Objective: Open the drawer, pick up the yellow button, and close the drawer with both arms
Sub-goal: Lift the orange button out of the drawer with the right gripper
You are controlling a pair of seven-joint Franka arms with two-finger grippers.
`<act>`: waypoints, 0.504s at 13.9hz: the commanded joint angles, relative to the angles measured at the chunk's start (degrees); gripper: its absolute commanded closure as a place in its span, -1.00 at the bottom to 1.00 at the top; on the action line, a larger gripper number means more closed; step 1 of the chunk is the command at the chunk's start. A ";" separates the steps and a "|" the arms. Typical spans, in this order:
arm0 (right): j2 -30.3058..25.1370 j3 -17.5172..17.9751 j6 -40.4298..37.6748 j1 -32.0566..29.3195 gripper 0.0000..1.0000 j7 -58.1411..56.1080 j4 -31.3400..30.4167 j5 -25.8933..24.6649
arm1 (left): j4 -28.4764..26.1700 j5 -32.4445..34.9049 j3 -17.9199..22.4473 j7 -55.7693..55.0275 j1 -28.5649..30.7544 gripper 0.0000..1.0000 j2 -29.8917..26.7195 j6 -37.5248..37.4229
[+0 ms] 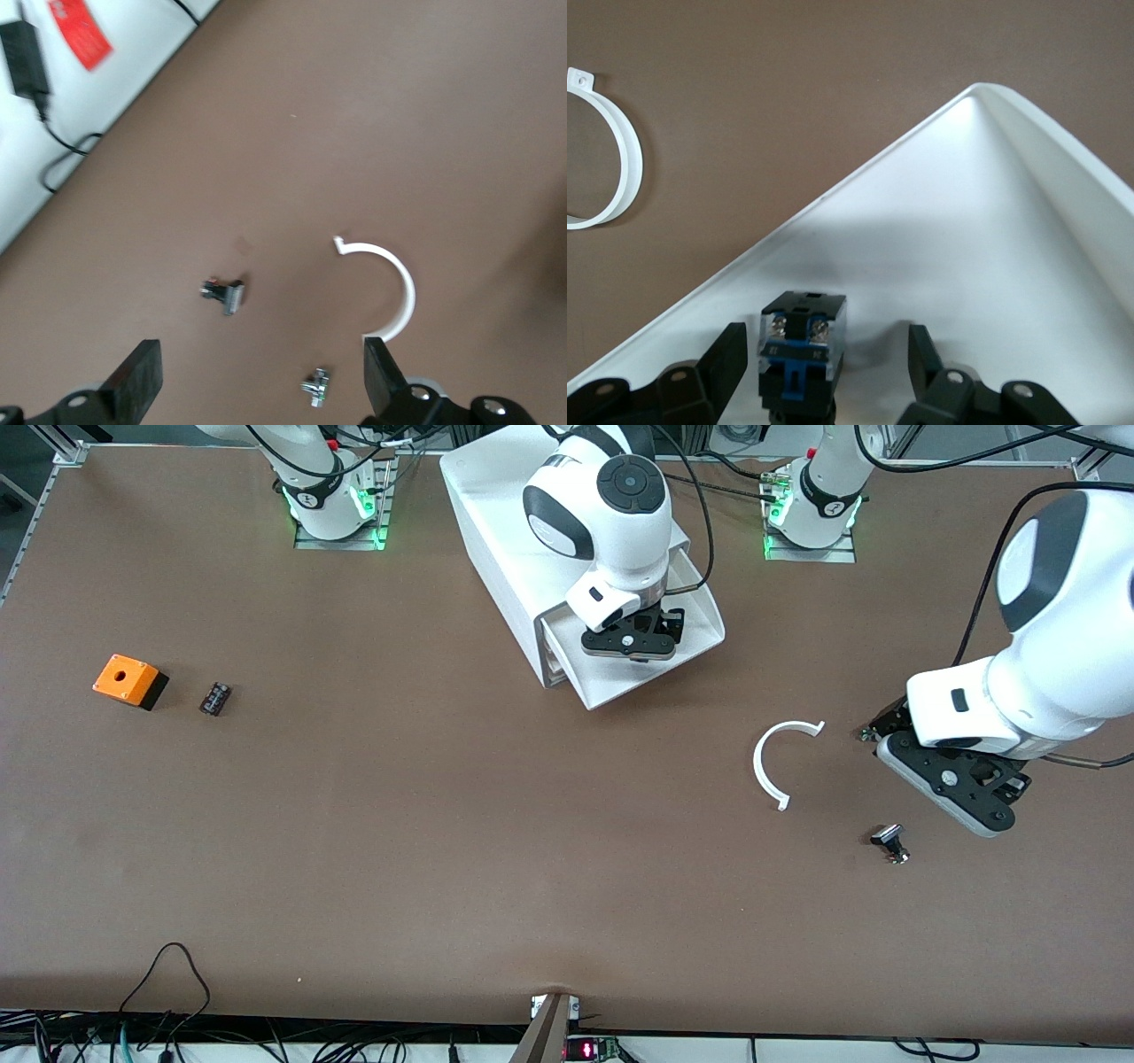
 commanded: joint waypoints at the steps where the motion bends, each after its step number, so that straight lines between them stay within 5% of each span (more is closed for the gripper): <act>1: 0.34 -0.43 -0.89 0.91 -0.03 1.72 1.61 -0.68 | 2.48 2.75 -0.01 -3.35 -1.96 -0.99 0.99 -0.65; 5: 0.07 -0.34 -0.81 1.17 0.89 3.74 1.70 -0.68 | 2.57 1.60 -0.02 -3.44 -1.95 -0.99 0.90 -1.00; 7: -0.36 -0.51 -1.68 1.17 1.00 3.92 1.70 -0.59 | 2.57 1.60 -0.02 -3.44 -2.31 -0.99 0.90 -1.00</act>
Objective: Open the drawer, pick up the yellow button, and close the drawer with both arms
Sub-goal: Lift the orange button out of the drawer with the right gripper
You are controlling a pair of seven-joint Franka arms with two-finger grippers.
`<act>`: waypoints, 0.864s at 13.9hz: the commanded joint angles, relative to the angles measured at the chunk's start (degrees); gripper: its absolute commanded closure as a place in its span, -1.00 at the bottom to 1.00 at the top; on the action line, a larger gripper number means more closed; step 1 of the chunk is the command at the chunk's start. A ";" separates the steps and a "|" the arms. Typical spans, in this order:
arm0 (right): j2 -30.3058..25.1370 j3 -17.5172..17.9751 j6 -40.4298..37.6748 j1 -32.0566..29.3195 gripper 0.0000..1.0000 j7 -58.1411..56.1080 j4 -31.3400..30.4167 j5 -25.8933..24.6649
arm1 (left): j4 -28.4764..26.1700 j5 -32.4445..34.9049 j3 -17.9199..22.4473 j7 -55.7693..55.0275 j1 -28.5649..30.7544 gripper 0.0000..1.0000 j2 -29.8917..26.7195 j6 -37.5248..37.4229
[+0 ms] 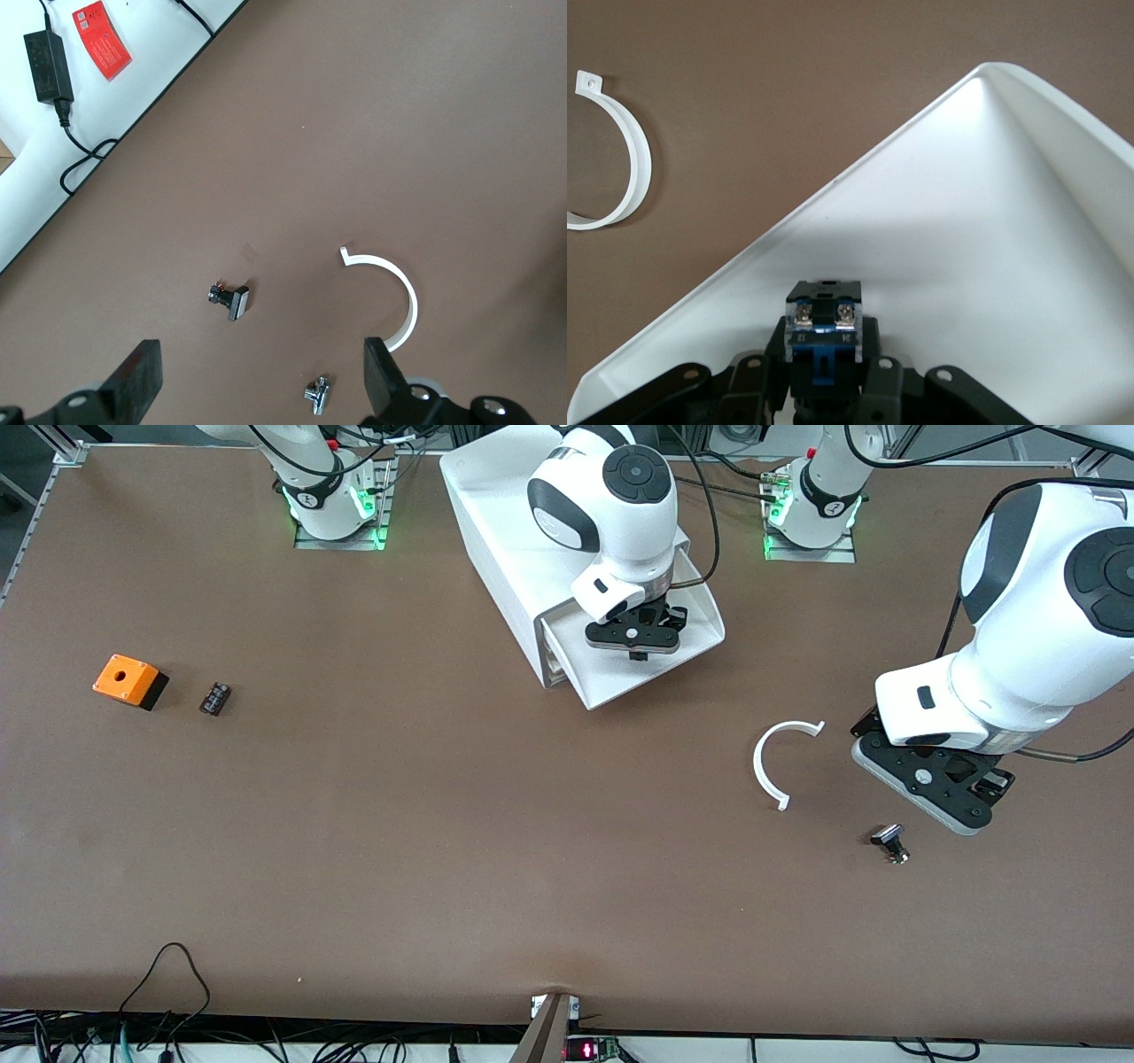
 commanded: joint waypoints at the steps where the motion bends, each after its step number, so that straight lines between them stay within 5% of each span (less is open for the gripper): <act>1: -0.97 -0.69 -3.31 0.46 1.00 1.48 1.36 -0.76 | 2.20 0.53 -0.03 -0.36 -0.67 -0.99 0.86 -1.12; 7: -4.14 -4.12 -8.60 -4.79 1.00 0.34 9.26 -0.24 | 2.20 0.54 -0.21 -0.27 -0.67 -0.99 0.86 -1.12; 12: -6.95 -4.38 -16.76 -15.25 1.00 -21.58 9.01 0.82 | 2.12 0.62 -0.12 0.43 -0.06 -0.99 0.69 -1.03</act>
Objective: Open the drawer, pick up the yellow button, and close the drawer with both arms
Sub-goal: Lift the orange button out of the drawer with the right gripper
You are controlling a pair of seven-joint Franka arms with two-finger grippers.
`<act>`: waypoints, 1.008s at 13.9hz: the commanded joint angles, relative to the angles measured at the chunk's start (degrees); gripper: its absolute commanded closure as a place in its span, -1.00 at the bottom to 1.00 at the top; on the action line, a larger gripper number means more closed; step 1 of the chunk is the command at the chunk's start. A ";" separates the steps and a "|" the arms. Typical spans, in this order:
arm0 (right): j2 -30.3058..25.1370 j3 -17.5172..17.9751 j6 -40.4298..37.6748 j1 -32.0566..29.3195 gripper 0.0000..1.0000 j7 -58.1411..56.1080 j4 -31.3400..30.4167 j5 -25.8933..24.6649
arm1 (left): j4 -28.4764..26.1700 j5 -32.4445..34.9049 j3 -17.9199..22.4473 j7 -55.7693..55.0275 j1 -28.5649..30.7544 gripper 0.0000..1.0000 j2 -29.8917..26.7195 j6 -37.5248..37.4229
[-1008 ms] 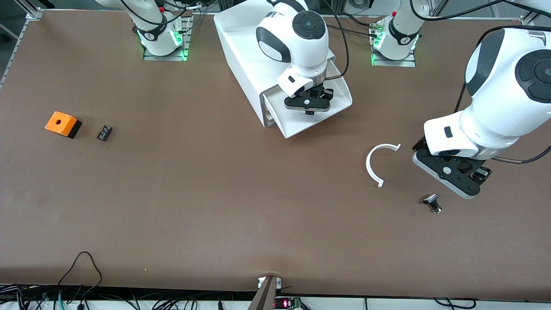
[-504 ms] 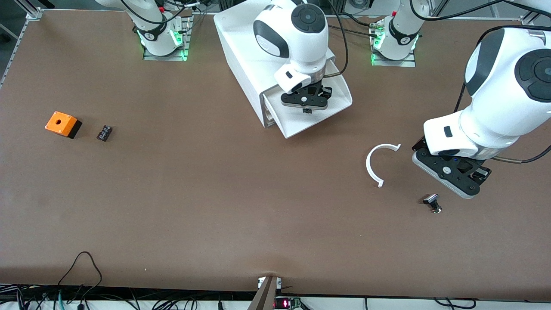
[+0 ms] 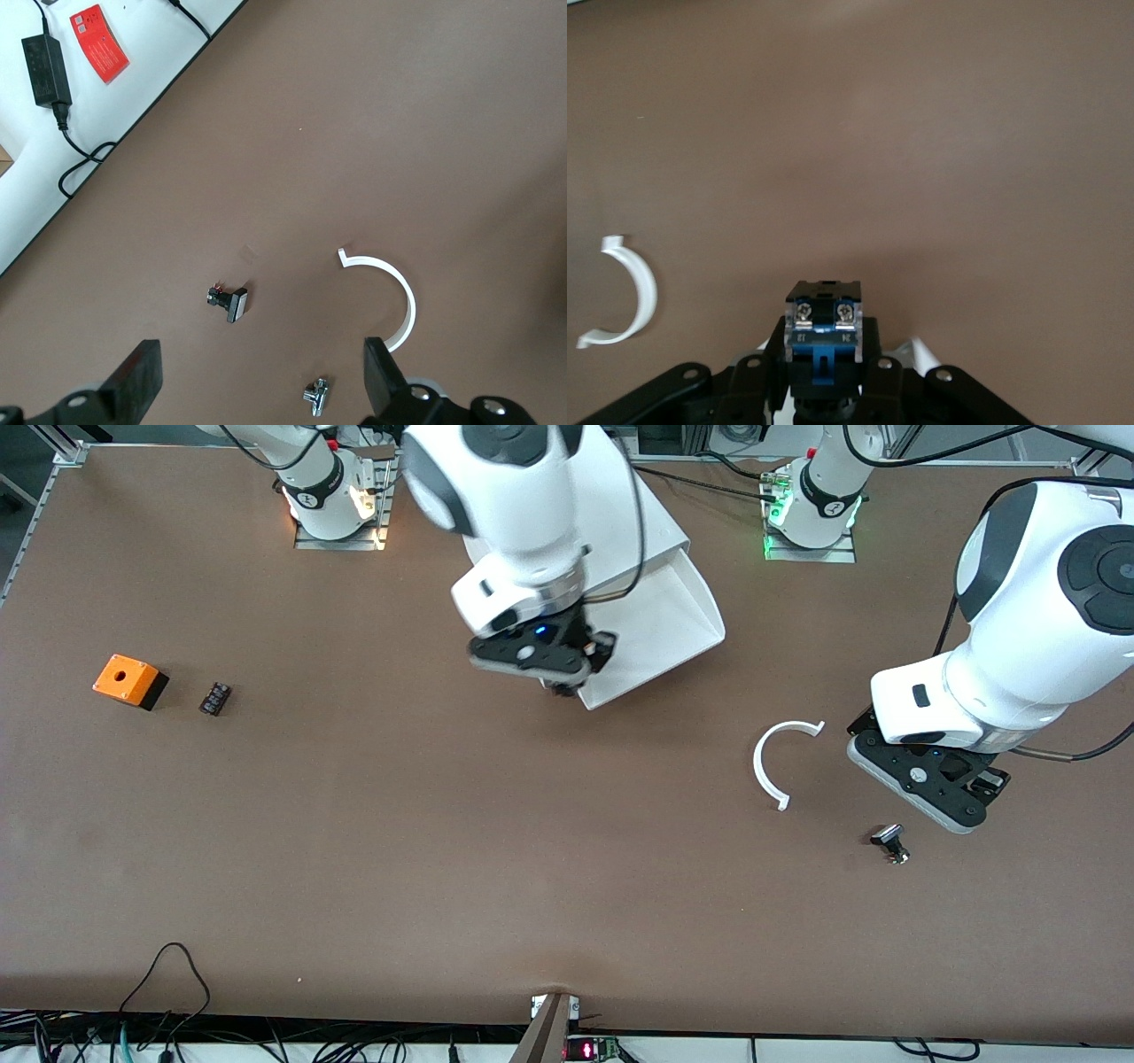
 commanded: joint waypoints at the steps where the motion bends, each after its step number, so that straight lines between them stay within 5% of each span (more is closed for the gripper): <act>1: -0.87 0.11 -5.64 -4.90 1.00 -13.86 0.17 0.64 | 1.81 0.88 -0.20 -0.18 0.10 -0.99 0.34 -1.03; 5: -1.66 -7.60 -7.07 -6.50 1.00 -27.51 -5.35 0.72 | 1.63 0.36 -0.20 -2.19 0.19 -0.99 0.07 -0.94; 8: -1.92 -13.23 -4.00 -6.76 1.00 -35.86 -10.80 0.90 | -1.00 -1.13 -0.20 -15.51 -0.25 -0.99 -0.02 -0.94; 14: -8.60 -19.30 21.73 -9.49 1.00 -48.27 -39.79 1.43 | -7.59 -5.87 -0.47 -38.26 -2.26 -0.99 1.12 0.28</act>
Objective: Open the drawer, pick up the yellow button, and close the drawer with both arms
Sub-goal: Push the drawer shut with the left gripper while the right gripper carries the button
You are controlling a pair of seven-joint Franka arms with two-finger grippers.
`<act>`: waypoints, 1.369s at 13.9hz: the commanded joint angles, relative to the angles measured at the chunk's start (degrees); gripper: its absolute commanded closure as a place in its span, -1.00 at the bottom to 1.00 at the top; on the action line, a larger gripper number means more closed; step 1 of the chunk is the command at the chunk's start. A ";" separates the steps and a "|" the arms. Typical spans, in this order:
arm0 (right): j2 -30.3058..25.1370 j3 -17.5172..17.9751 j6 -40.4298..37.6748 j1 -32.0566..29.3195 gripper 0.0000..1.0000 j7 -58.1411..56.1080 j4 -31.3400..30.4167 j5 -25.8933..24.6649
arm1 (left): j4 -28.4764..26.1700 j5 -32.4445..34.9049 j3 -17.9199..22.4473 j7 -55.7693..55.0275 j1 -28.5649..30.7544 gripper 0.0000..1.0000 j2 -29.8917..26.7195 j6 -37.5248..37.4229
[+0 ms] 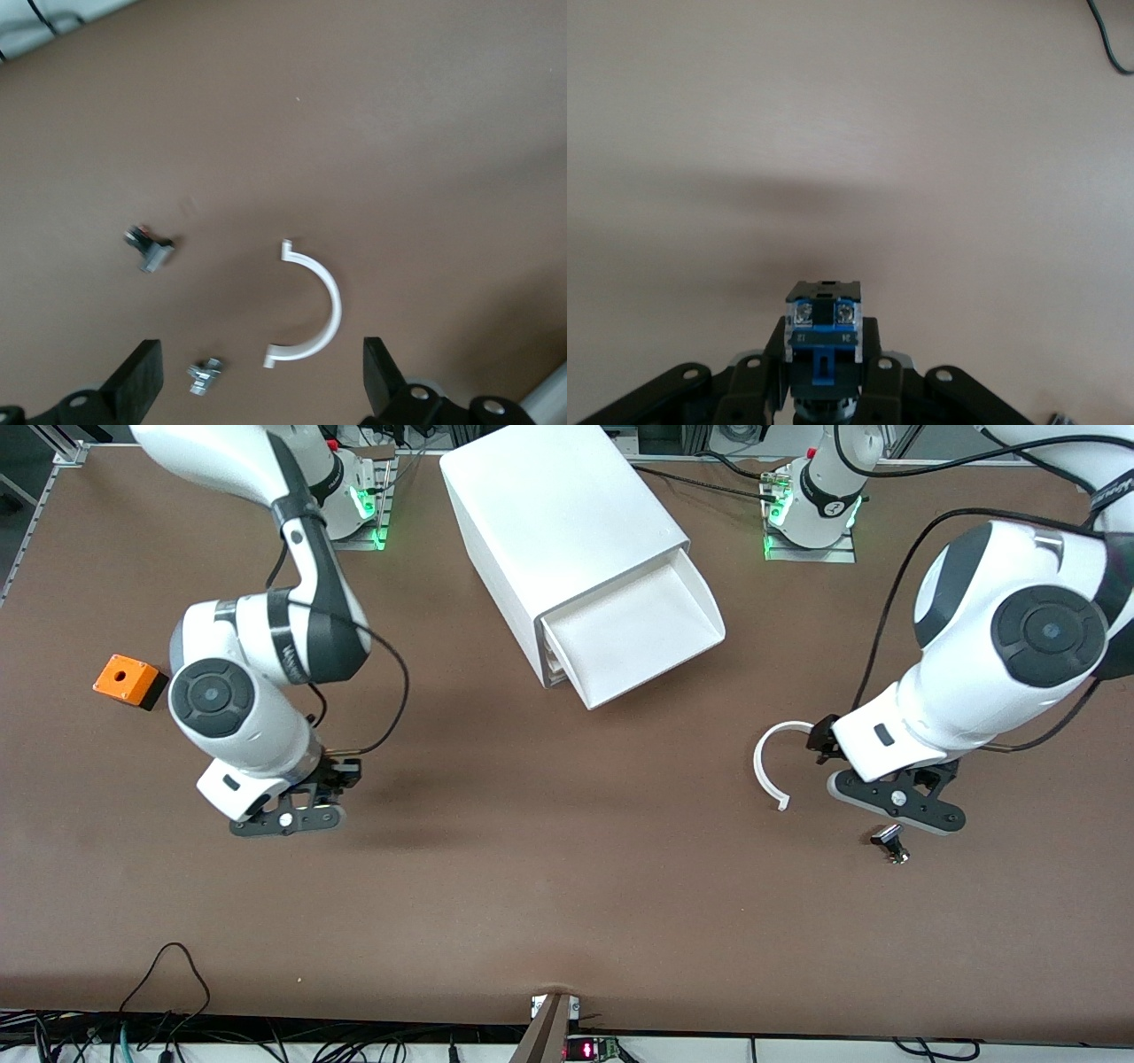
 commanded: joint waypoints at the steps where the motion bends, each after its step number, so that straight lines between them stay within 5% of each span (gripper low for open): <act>1: -5.34 -1.93 10.46 0.72 1.00 -3.86 -14.45 0.69 | -3.32 -1.78 -0.12 -14.44 -3.08 -0.98 0.11 0.97; 7: -6.04 -3.43 40.44 -4.98 1.00 -15.10 -36.17 0.77 | -13.07 -1.26 -0.56 -35.98 -10.81 -0.97 0.20 13.00; 10: -6.22 -3.43 45.56 -8.85 1.00 -19.24 -40.14 0.77 | -18.97 -0.91 -0.64 -44.00 -13.90 -0.97 -0.15 19.51; 15: -5.69 -3.26 45.57 -12.46 1.00 -21.54 -40.42 1.04 | -29.24 -1.26 -5.30 -45.17 -13.64 -0.97 -7.79 19.43; 18: -5.69 -2.91 45.39 -12.38 -0.99 -21.36 -40.06 2.00 | -31.19 -1.70 -8.11 -45.26 -13.73 -0.97 -7.98 19.43; 19: -5.87 -2.73 45.22 -12.12 -1.00 -21.27 -39.98 2.18 | -31.54 -1.70 -8.20 -45.26 -14.08 -0.97 -8.06 19.43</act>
